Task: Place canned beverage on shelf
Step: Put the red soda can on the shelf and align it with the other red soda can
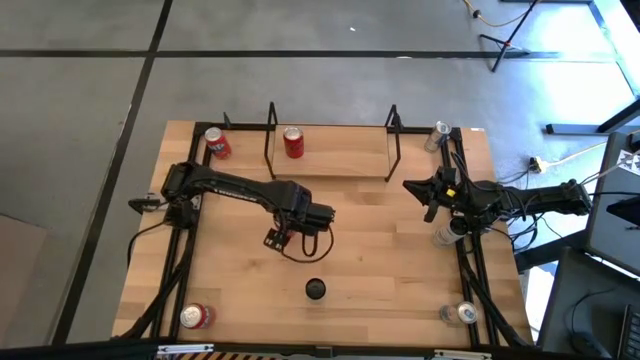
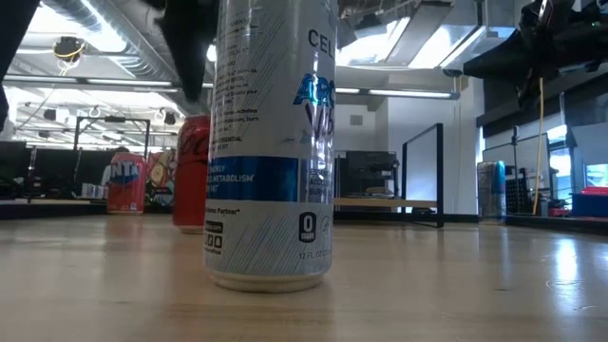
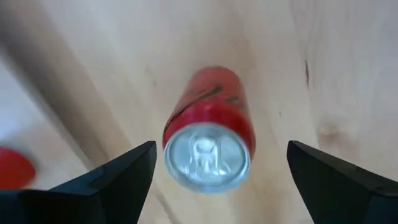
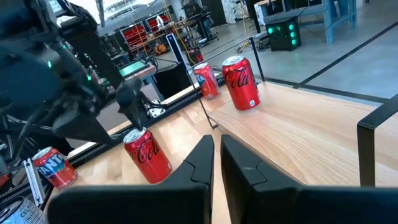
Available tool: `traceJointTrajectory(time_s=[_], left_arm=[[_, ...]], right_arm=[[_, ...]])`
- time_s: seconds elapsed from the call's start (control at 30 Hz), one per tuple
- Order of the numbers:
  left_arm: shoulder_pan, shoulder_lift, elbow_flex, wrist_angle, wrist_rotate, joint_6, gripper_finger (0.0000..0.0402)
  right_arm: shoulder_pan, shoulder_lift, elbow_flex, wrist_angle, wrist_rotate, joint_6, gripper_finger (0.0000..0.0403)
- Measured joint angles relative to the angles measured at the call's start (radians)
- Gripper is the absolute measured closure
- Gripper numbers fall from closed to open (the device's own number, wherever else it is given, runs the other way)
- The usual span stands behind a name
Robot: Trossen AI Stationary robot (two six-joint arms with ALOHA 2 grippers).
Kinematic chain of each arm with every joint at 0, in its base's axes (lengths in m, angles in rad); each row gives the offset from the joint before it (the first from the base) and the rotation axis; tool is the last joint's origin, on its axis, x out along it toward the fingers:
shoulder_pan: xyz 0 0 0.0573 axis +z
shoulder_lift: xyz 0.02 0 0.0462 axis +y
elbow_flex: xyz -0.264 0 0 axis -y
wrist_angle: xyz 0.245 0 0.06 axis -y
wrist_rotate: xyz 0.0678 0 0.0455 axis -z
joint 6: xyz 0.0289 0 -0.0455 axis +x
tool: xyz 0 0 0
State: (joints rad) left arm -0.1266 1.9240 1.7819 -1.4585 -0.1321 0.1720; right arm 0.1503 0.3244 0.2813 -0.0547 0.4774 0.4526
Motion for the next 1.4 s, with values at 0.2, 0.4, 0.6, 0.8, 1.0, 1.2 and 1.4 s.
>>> traceJointTrajectory(time_s=[0.2, 0.4, 0.6, 0.8, 1.0, 1.2, 1.4], left_arm=[[0.054, -0.193, -0.03, 0.084, 0.07, -0.346, 0.0053], [0.048, -0.345, -0.104, 0.134, -0.072, -0.703, 0.0053], [-0.008, -0.381, -0.116, 0.147, -0.21, -1.013, 0.0053], [-0.023, -0.322, -0.156, 0.158, -0.217, -1.105, 0.0053], [-0.01, -0.293, -0.275, 0.245, -0.084, -1.105, 0.0052], [0.009, -0.293, -0.365, 0.323, -0.067, -1.104, 0.0052], [0.026, -0.293, -0.436, 0.378, -0.058, -1.085, 0.0052]], right_arm=[[0.0, 0.0, 0.0, 0.0, 0.0, 0.0, 0.0384], [0.0, 0.0, 0.0, 0.0, 0.0, 0.0, 0.0384], [0.0, 0.0, 0.0, 0.0, 0.0, 0.0, 0.0384], [0.0, 0.0, 0.0, 0.0, 0.0, -0.005, 0.0384], [0.0, 0.0, 0.0, 0.0, 0.0, -0.006, 0.0384], [0.0, 0.0, 0.0, 0.0, 0.0, -0.006, 0.0384], [0.0, 0.0, 0.0, 0.0, 0.0, -0.006, 0.0384]])
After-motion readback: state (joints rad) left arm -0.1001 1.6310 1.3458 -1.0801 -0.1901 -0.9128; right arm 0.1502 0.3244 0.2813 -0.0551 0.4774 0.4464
